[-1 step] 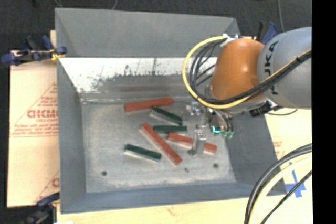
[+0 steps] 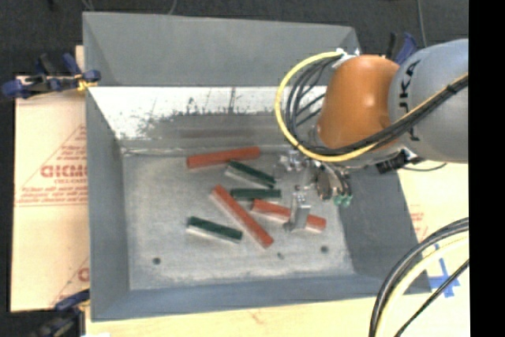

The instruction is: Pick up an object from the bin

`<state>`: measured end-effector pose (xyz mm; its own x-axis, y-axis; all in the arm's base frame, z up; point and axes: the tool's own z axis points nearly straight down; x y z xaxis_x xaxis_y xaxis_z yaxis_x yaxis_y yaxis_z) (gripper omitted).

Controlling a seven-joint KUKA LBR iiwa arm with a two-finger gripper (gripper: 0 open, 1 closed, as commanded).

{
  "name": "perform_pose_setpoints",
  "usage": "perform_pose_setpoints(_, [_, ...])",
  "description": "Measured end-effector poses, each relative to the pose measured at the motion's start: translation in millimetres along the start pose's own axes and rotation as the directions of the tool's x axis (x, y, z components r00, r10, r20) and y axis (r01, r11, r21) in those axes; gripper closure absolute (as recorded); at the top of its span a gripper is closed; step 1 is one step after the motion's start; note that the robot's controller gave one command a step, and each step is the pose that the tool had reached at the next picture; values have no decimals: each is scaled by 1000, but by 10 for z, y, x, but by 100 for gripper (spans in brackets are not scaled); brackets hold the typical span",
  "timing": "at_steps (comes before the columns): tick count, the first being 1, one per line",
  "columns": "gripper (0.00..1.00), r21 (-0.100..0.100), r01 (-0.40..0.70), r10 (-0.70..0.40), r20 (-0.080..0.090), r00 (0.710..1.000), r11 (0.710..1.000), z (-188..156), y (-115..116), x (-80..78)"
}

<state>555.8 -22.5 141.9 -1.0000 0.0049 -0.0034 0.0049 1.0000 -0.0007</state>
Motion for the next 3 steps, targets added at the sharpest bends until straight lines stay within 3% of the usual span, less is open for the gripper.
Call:
perform_pose_setpoints(1, [0, 0, -34, 34, 6, 999, 999, 548, -414, 123])
perform_pose_setpoints(2, [0, 0, -57, 57, 8, 998, 998, 936, -660, 167])
perform_pose_setpoints(3, [0, 1, 41, -41, 3, 999, 999, 697, -639, 111])
